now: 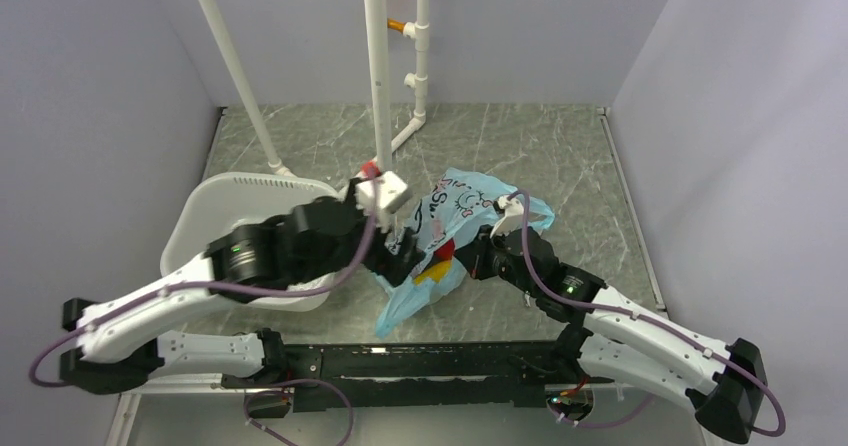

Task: Take the fake fruits out of the plastic bag
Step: Adjust the plastic bag at the center of the board.

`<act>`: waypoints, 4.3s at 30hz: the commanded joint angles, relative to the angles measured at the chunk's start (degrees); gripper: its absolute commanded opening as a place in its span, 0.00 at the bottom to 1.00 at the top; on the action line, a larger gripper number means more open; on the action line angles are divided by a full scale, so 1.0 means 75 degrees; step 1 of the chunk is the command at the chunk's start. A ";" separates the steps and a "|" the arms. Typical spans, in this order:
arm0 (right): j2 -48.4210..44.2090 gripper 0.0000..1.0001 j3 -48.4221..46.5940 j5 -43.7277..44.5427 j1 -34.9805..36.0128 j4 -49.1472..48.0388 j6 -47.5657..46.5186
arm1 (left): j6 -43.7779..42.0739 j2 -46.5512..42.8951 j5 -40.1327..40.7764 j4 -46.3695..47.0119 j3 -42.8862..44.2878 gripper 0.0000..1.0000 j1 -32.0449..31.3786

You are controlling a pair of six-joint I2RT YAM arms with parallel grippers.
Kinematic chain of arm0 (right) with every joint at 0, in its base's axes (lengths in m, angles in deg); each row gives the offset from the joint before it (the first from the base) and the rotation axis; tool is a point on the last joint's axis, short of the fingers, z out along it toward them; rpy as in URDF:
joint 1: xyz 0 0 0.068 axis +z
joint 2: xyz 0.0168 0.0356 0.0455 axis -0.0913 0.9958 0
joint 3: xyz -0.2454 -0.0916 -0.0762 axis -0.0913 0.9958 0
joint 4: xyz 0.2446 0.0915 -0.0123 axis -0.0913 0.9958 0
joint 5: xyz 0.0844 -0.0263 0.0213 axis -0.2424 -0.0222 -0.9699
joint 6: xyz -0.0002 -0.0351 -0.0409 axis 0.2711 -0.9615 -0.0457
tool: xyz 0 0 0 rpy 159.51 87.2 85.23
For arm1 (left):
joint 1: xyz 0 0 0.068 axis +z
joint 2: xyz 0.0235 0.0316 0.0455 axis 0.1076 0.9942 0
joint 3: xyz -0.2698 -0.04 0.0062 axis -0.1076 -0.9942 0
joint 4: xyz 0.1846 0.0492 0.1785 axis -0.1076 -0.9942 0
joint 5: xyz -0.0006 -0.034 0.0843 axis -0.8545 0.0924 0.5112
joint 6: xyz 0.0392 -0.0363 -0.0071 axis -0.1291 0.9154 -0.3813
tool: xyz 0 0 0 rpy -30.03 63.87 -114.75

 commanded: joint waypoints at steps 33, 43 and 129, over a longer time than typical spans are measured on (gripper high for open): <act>-0.3280 0.00 0.0194 0.2679 -0.0003 0.4423 0.3125 | -0.0678 0.0711 0.2331 -0.0030 -0.0704 0.00 0.1826; -0.1671 0.00 -0.0181 0.1459 -0.0014 0.3159 0.1025 | -0.0307 0.0893 0.1675 -0.0405 -0.0802 0.00 0.1836; -0.1378 0.52 -0.0646 -0.1560 -0.0166 0.1174 -0.1372 | -0.0632 0.0456 -0.3675 0.1893 -0.3201 0.67 0.1279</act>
